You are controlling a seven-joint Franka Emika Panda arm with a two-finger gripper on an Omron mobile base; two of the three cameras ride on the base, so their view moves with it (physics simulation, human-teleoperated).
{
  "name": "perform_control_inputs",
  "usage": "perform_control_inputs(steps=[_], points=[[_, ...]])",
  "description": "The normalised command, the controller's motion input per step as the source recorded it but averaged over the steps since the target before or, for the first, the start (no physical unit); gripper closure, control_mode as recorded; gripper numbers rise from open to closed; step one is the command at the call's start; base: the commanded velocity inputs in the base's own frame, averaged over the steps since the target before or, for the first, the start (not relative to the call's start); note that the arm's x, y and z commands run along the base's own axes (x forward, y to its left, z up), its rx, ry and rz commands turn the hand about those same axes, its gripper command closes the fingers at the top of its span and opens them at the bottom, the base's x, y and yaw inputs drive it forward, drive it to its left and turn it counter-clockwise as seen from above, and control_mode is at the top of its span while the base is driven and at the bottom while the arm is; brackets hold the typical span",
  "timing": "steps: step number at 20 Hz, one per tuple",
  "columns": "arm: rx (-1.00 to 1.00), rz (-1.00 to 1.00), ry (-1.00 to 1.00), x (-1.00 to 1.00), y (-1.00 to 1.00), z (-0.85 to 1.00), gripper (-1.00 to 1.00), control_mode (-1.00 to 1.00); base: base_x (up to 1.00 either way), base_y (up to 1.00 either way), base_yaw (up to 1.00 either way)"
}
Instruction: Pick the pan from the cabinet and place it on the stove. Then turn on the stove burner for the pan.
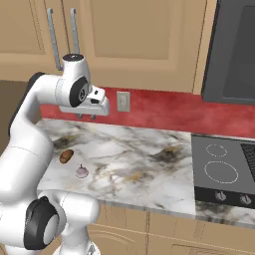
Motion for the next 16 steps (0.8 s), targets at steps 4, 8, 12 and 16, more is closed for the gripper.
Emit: perform_control_inputs(steps=[4, 8, 12, 16], points=[[0.00, 0.00, 0.00, 0.00, -0.01, 0.00, -1.00, 1.00, 0.00, -0.30, 0.00], [0.00, 0.00, 0.00, 0.00, 0.00, 0.00, -1.00, 1.00, 0.01, -0.54, 0.00], [0.00, 0.00, 0.00, 0.00, 0.00, 0.00, -1.00, 1.00, 0.07, -0.46, 0.00], [0.00, 0.00, 0.00, 0.00, 0.00, 0.00, -1.00, 1.00, 0.17, -0.37, 0.00]])
